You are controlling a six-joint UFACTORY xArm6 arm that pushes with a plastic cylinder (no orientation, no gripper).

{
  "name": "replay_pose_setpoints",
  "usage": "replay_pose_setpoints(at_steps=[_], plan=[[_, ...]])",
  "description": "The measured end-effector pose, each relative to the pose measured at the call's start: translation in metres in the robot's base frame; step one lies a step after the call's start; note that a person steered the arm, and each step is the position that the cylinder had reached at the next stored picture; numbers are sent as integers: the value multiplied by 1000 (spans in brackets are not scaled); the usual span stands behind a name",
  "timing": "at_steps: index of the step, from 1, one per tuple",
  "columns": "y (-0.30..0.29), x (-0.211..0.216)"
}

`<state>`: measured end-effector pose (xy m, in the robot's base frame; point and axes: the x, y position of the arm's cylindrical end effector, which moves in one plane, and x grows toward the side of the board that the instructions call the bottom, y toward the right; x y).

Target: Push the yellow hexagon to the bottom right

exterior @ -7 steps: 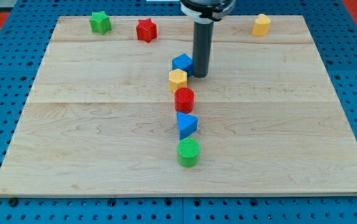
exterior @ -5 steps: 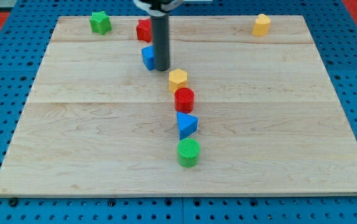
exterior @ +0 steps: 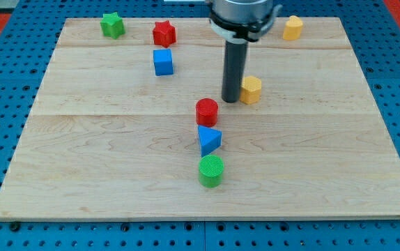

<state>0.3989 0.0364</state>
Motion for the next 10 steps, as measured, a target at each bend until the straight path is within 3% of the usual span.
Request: replay_pose_setpoints(at_steps=[1,3,4,5,7,8,10], plan=[[1,-17],[101,3],[109,0],[129,14],[169,104],[181,88],[213,125]])
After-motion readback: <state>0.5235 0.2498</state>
